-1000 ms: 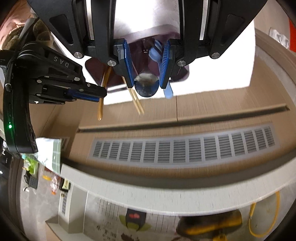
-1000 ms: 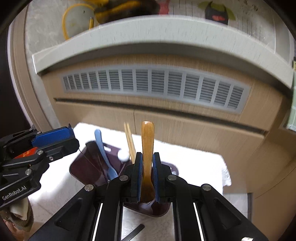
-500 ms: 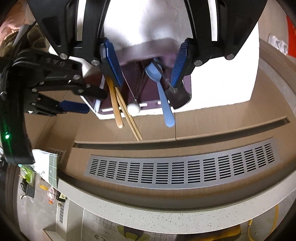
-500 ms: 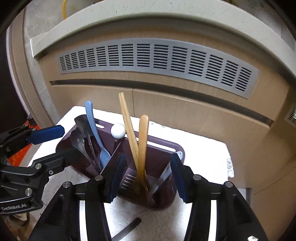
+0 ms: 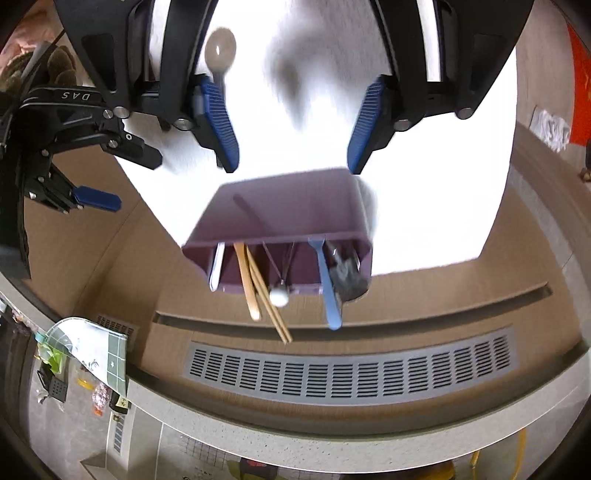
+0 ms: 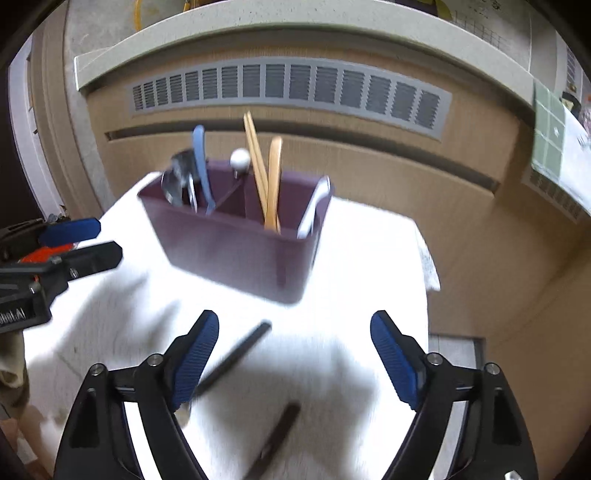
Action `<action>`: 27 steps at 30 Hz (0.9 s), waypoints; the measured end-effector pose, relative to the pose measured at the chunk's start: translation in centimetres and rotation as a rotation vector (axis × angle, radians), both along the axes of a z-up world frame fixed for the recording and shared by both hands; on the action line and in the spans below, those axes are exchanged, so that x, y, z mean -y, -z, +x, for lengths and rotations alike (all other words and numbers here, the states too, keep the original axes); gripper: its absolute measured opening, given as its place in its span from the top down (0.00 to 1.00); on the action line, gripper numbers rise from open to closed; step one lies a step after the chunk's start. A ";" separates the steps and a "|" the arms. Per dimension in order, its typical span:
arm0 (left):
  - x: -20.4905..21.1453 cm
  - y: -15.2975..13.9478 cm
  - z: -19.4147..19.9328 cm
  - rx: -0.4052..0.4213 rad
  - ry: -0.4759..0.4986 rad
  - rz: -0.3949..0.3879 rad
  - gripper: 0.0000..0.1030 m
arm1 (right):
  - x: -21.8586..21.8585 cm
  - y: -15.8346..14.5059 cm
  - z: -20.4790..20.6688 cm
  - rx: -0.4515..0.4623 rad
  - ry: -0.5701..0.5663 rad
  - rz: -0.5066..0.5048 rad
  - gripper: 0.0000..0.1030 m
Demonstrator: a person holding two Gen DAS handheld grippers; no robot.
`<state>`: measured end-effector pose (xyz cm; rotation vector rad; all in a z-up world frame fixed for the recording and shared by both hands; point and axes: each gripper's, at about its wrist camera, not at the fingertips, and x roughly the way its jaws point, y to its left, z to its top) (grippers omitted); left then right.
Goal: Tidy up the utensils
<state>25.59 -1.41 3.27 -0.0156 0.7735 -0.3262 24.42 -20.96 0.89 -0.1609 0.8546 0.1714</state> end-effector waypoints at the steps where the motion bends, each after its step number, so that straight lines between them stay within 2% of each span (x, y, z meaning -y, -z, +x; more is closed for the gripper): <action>1: -0.1 0.2 -0.7 0.000 -0.006 0.000 0.32 | 0.2 0.4 -0.7 -0.007 0.006 -0.006 0.20; 10: -0.4 2.3 -4.1 -0.058 -0.028 0.031 0.31 | 2.1 4.2 -5.5 -0.112 0.066 0.070 0.20; 14: -0.3 3.5 -4.7 -0.087 -0.042 0.060 0.31 | 2.0 5.3 -7.2 -0.127 0.080 0.061 0.20; 23: -0.1 8.3 -6.2 -0.221 -0.043 0.089 0.30 | 0.1 6.7 -10.4 -0.151 -0.028 0.074 0.19; 27: 0.3 8.7 -6.6 -0.235 -0.027 0.104 0.30 | -0.4 7.6 -10.9 -0.160 -0.059 0.030 0.19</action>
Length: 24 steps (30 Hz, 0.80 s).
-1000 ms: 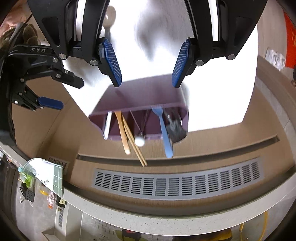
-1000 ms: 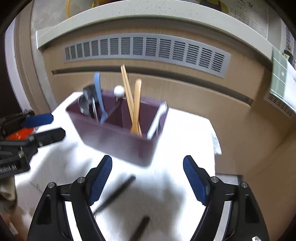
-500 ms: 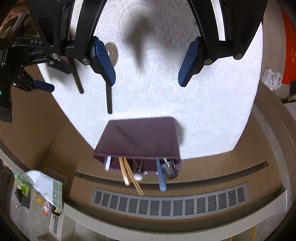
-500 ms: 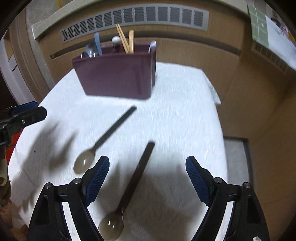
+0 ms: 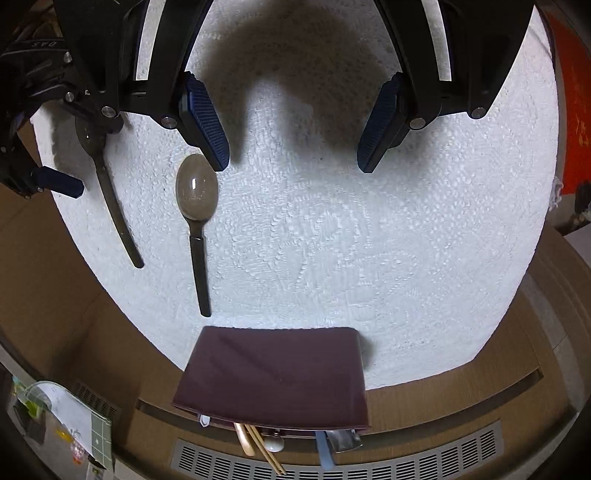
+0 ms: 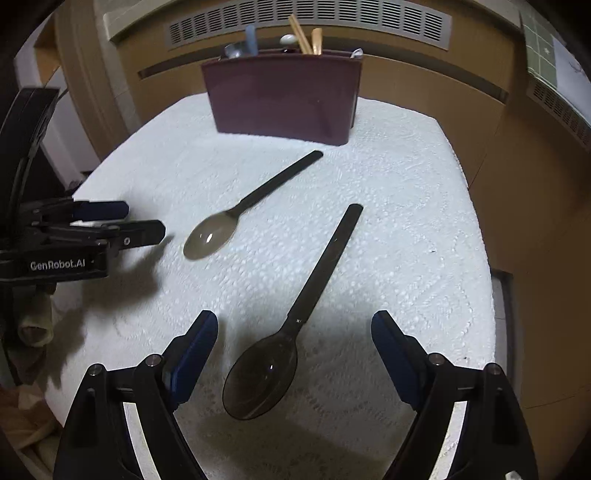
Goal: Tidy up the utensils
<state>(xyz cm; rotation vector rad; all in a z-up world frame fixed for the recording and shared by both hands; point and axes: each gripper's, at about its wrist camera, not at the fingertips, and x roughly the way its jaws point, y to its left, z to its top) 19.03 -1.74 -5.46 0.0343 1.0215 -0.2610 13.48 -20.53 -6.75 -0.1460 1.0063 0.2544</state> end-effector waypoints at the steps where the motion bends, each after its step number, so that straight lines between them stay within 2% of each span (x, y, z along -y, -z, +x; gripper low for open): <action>1: 0.2 -0.1 -0.1 0.002 0.006 -0.001 0.30 | 0.2 0.1 -0.1 -0.002 0.000 -0.007 0.19; 5: 1.5 -0.7 0.1 0.010 0.048 -0.010 0.30 | 1.6 0.0 0.1 -0.004 0.034 -0.001 0.19; 7: 2.7 -1.2 0.4 0.016 0.103 -0.037 0.30 | 2.2 -0.3 0.2 -0.001 0.053 0.006 0.19; 8: 3.2 -1.4 0.7 0.015 0.125 -0.051 0.35 | 2.4 -0.4 0.2 0.001 0.059 0.006 0.19; 9: 4.0 -1.6 1.0 0.010 0.152 -0.058 0.46 | 2.5 -0.4 0.2 0.002 0.060 0.006 0.19; 11: 5.1 -1.7 1.7 -0.001 0.181 -0.045 0.55 | 2.5 -0.6 0.0 0.008 0.059 0.003 0.19; 16: 7.1 -0.3 2.4 -0.021 0.194 -0.001 0.55 | 2.4 -1.2 -0.8 0.018 0.055 0.003 0.19; 19: 7.6 -0.1 1.7 0.030 0.197 0.060 0.56 | 2.4 -1.2 -1.0 0.016 0.062 -0.009 0.19; 24: 6.2 -0.3 0.8 0.046 0.175 0.087 0.62 | 1.9 -1.2 -1.3 0.009 0.055 -0.017 0.19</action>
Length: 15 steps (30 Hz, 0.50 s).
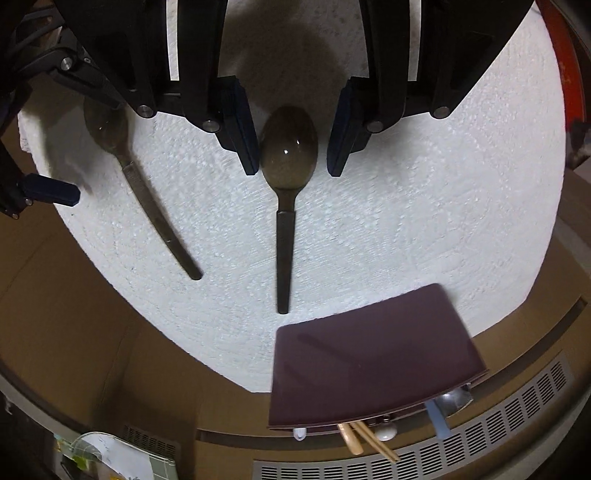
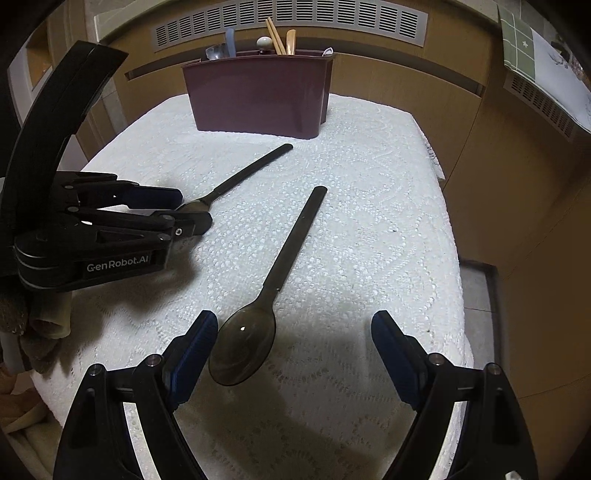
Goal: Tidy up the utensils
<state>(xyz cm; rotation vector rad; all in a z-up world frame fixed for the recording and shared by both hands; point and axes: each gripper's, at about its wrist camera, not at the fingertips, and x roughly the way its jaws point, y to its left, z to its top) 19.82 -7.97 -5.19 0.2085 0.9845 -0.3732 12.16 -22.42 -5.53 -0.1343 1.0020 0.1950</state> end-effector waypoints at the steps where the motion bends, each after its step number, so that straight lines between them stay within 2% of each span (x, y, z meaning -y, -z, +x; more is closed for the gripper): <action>1: -0.5 0.0 -0.1 0.001 -0.010 0.000 0.62 | -0.2 0.0 -0.1 -0.002 -0.004 -0.001 0.19; 5: -3.1 0.1 -0.7 0.003 -0.056 -0.003 0.62 | -1.6 0.2 -0.9 -0.010 -0.033 0.009 0.21; 9: -5.7 0.1 -1.3 0.009 -0.102 0.000 0.62 | -3.2 0.4 -1.2 -0.030 -0.069 0.012 0.43; 11: -7.2 0.2 -1.6 0.016 -0.135 0.005 0.62 | -4.2 0.5 -1.1 -0.030 -0.084 0.001 0.45; 14: -9.3 0.3 -1.8 0.017 -0.184 0.001 0.62 | -5.3 0.4 -0.6 -0.031 -0.104 0.002 0.63; 15: -10.1 0.3 -1.9 0.011 -0.196 -0.015 0.62 | -5.4 0.3 -0.5 -0.031 -0.102 0.003 0.63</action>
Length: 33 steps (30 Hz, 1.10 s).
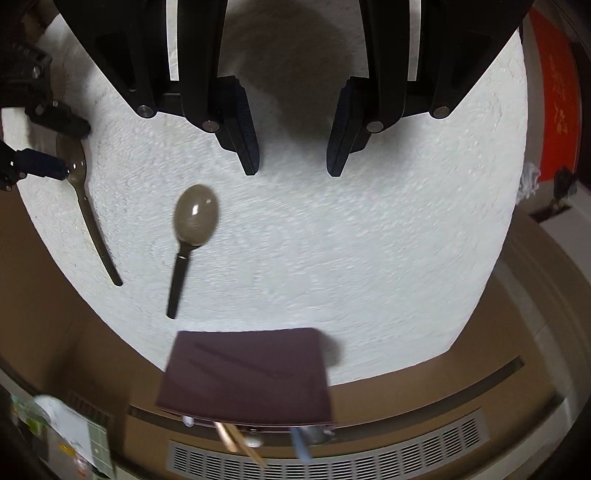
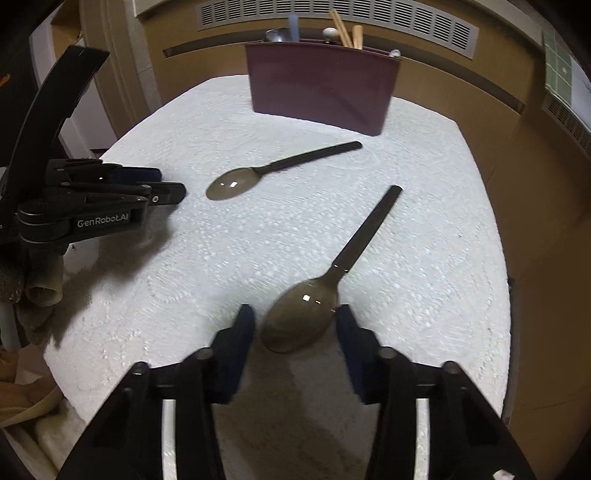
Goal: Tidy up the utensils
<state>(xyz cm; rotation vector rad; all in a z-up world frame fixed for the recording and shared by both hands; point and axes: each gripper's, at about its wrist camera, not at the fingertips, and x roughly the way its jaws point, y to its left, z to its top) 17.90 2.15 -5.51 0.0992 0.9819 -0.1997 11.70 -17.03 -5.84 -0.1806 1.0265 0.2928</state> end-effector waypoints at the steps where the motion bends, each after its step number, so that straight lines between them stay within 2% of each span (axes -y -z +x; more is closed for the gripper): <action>1: -0.7 -0.1 -0.1 -0.002 -0.014 -0.011 0.62 | -0.1 -0.1 0.3 0.003 0.005 0.002 0.63; 5: -2.1 -0.1 -0.4 -0.009 -0.028 -0.062 0.62 | 0.2 -1.5 0.6 0.043 0.022 0.007 0.66; 6: -2.2 -0.2 -0.6 -0.011 -0.022 -0.072 0.62 | 0.5 -2.1 0.6 0.053 0.026 0.013 0.79; 7: -2.0 -0.2 -0.6 -0.013 -0.005 -0.083 0.62 | 0.8 -2.7 0.8 0.055 0.030 0.020 0.84; 8: -1.9 -0.4 -0.9 -0.012 0.010 -0.091 0.61 | 1.2 -3.4 0.9 0.059 0.032 0.036 0.94; 13: 1.8 -0.6 -0.2 -0.005 0.110 -0.141 0.60 | 3.0 -6.1 1.1 0.120 0.063 0.071 0.94; 17: 4.4 -0.6 0.7 -0.009 0.141 -0.123 0.60 | 4.0 -5.7 1.6 0.124 0.087 0.034 0.94; 20: 5.0 -0.8 1.6 -0.012 0.135 -0.112 0.60 | 3.8 -5.0 2.5 0.111 0.060 0.021 0.91; 22: 4.2 -1.5 1.8 0.003 0.105 -0.112 0.60 | 3.1 -4.9 3.5 0.104 0.008 0.048 0.90; 23: 3.4 -1.9 1.9 0.017 0.073 -0.102 0.56 | 2.5 -4.9 4.2 0.101 -0.024 0.058 0.85; 24: 2.4 -2.1 1.8 0.031 0.041 -0.091 0.45 | 1.9 -4.8 5.1 0.096 -0.049 0.059 0.78; 26: 0.4 -2.5 1.7 0.056 -0.033 -0.074 0.31 | 0.1 -4.7 6.9 0.088 -0.124 0.056 0.71; 28: -2.2 -2.7 1.6 0.068 -0.111 -0.081 0.30 | -1.7 -4.4 8.8 0.079 -0.187 0.044 0.71; 33: -5.2 -1.7 1.7 0.033 -0.181 -0.108 0.30 | -6.0 -2.2 13.7 0.017 -0.287 0.003 0.71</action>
